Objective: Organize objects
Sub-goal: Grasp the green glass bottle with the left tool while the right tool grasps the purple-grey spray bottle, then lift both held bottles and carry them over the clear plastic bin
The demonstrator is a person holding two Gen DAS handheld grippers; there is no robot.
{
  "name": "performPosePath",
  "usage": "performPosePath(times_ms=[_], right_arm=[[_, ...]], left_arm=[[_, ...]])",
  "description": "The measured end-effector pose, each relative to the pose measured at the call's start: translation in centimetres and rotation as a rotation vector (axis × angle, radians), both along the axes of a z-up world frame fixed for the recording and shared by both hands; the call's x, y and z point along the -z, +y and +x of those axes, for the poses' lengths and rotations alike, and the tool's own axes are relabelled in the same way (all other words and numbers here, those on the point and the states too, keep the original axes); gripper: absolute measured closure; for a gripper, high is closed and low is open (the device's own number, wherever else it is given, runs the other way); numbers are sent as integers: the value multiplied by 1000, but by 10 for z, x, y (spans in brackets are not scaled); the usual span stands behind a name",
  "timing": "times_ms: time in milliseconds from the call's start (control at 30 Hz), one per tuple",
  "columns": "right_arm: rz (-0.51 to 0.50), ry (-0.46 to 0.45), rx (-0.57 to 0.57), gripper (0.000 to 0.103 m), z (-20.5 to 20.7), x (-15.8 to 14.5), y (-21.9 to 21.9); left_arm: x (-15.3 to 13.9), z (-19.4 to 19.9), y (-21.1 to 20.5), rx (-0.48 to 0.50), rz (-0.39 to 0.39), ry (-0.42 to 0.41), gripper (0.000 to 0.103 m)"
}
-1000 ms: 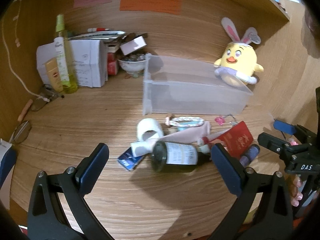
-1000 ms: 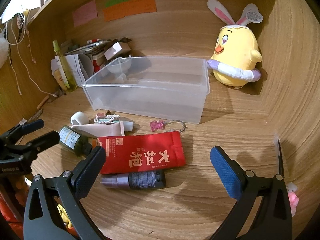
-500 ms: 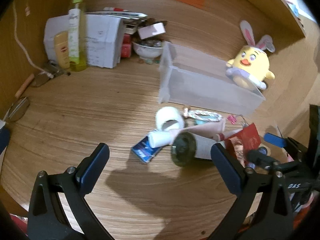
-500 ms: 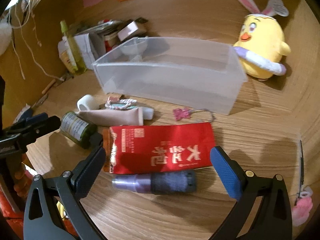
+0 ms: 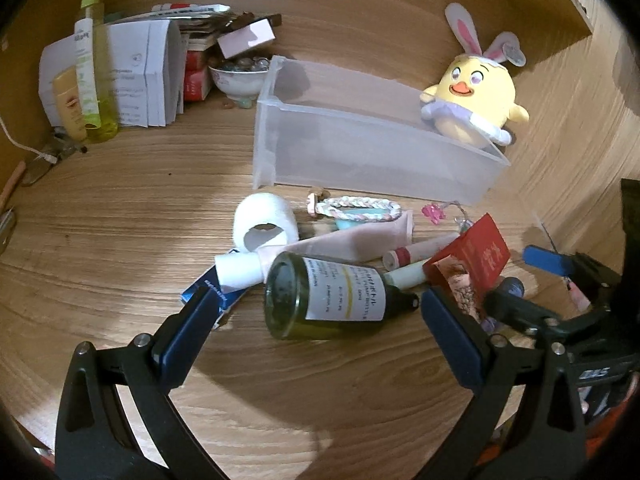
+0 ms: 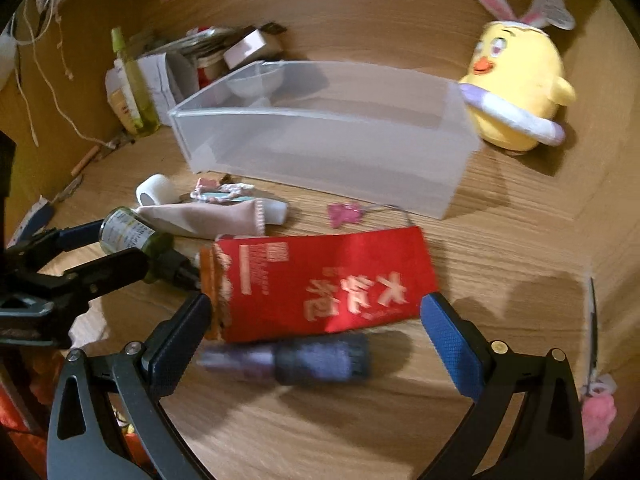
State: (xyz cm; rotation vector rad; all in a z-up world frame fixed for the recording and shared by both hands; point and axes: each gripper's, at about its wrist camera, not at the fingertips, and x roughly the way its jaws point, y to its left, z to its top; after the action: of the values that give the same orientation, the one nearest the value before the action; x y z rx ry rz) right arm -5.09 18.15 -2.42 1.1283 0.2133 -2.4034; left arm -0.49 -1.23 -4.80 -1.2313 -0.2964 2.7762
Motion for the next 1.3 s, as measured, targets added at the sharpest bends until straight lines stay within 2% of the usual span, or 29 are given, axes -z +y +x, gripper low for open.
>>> performPosePath(times_ms=[133, 233, 300, 333, 367, 433, 600, 667, 733, 967, 1300], right_arm=[[-51, -47, -8, 0, 7, 1, 13], [-38, -68, -41, 0, 14, 9, 7], [-11, -74, -51, 0, 18, 16, 2], [-7, -83, -57, 0, 18, 20, 0], [-11, -97, -67, 0, 18, 23, -3], [9, -74, -69, 0, 21, 24, -6], [33, -50, -78, 0, 23, 26, -11], [31, -39, -75, 4, 24, 26, -9], [23, -27, -55, 11, 24, 25, -4], [-38, -31, -13, 11, 22, 22, 11], [-72, 39, 19, 11, 24, -3, 27]], left_arm=[[7, -6, 1, -1, 15, -28, 0], [7, -7, 4, -8, 0, -22, 0], [7, -7, 6, -12, -4, -20, 6], [7, -7, 7, -9, -8, -24, 17], [8, -8, 7, -1, -8, -31, 23], [8, -8, 6, 6, 18, -32, 27], [5, -4, 6, -13, 13, -6, 33], [2, -1, 5, -15, 12, 6, 38], [0, 0, 5, -22, 5, 14, 39], [-6, 9, 0, -54, -22, 34, 39], [-26, 19, -12, -108, -10, 74, 39]])
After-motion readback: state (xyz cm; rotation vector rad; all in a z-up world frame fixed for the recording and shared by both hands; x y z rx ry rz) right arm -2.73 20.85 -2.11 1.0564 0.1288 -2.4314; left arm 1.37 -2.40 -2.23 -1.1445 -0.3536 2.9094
